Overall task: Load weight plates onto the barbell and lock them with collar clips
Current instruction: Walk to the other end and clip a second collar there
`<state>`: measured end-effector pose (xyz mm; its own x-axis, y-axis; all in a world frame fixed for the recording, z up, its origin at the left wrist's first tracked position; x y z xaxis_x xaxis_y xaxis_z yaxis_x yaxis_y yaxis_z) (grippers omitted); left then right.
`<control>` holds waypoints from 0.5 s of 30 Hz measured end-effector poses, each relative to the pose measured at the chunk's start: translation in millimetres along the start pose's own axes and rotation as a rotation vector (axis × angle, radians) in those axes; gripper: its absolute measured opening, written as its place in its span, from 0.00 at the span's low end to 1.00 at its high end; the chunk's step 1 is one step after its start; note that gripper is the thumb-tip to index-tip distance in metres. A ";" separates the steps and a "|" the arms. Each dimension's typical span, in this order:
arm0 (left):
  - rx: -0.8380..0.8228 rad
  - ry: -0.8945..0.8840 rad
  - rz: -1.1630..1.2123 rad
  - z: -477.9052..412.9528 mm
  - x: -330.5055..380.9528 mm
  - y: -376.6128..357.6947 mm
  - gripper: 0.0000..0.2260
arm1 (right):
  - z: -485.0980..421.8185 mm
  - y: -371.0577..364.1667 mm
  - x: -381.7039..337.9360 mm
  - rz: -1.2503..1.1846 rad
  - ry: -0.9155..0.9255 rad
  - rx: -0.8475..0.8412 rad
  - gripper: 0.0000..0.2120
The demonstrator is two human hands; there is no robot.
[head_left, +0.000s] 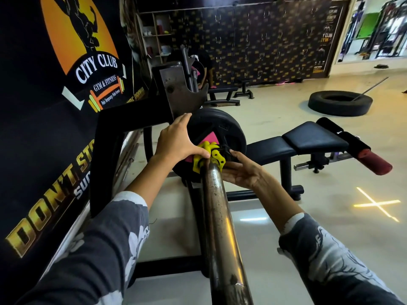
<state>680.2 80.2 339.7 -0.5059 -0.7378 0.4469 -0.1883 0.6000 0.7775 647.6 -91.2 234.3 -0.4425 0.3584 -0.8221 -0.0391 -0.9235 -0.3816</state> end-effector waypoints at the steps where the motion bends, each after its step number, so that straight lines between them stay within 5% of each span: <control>1: 0.003 -0.001 0.003 0.3 -0.7 0.1 0.55 | -1.8 0.7 1.7 -0.020 0.003 0.001 0.21; 15: 0.004 -0.023 -0.013 -0.7 3.6 -0.4 0.55 | -1.9 -1.9 4.5 -0.044 0.032 0.074 0.10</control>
<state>679.1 77.1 341.3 -0.5226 -0.7381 0.4267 -0.1981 0.5919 0.7813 647.4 -87.6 230.5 -0.4103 0.4019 -0.8186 -0.1243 -0.9139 -0.3864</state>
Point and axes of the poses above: each hand's wrist, its own z-axis away from the middle knuckle, its own y-axis out of the back of the hand, x = y × z, the point moved 3 cm from there along -z, towards the middle knuckle, and after that the axes turned 10 degrees about z, right-handed, at the moved point
